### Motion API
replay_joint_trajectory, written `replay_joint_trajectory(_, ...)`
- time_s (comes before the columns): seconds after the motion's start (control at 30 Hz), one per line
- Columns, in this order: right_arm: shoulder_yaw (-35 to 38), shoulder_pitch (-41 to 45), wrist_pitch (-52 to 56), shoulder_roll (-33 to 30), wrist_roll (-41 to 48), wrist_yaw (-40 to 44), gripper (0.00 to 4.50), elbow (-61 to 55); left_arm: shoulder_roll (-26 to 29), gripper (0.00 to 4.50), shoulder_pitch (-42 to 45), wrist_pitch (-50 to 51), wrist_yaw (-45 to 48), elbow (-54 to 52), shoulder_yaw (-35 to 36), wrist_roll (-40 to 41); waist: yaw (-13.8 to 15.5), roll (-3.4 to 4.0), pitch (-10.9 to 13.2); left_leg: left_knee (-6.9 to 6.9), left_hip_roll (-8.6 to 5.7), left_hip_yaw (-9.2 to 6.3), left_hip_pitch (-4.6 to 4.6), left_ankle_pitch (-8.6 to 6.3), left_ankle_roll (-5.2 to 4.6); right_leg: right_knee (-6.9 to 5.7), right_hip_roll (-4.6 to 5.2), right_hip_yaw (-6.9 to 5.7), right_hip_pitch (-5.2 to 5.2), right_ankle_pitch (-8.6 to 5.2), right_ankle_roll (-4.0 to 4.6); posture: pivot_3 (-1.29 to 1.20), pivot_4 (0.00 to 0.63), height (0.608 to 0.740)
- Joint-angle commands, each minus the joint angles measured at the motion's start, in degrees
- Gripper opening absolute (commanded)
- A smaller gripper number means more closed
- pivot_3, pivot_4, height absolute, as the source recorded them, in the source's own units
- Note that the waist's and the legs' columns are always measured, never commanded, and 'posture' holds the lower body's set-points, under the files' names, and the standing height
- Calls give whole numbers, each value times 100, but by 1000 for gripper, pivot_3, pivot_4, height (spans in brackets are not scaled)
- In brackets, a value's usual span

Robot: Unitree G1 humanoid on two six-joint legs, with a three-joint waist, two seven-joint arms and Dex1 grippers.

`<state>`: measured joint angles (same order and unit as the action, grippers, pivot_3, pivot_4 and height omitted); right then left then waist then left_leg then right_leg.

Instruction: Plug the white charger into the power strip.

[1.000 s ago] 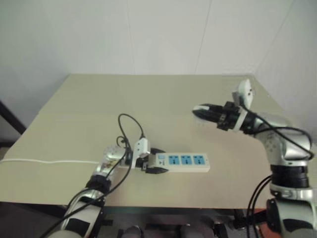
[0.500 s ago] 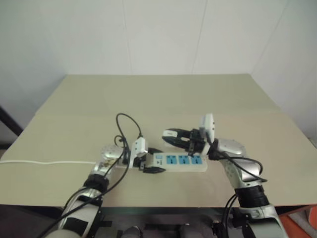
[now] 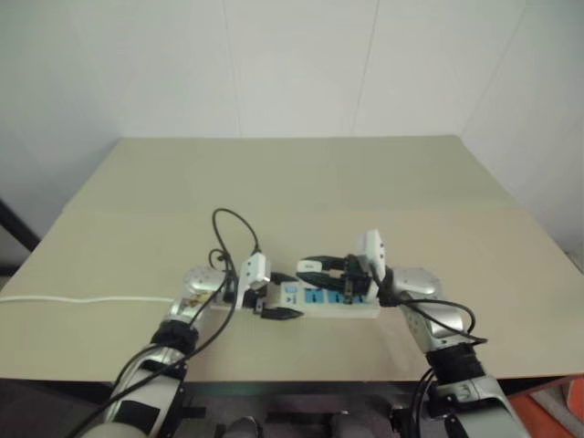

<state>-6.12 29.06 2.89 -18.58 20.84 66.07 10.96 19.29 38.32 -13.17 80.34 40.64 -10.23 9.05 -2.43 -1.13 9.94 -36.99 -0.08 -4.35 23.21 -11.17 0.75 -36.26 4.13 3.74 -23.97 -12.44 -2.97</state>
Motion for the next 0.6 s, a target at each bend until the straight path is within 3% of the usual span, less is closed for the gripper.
replay_joint_trajectory(0.03,51,142,-206,1,9,32,1140,-21,66,3277,-39,77,97,-155,-95,-65,0,0,0,0,0,0,0,0,0,0,0,0,0,0,0,0,150,740)
replay_joint_trajectory(0.6,-63,149,-226,-9,-78,67,1140,176,73,3277,-38,126,94,-193,-112,-76,0,0,0,0,0,0,0,0,0,0,0,0,0,0,1,0,150,740)
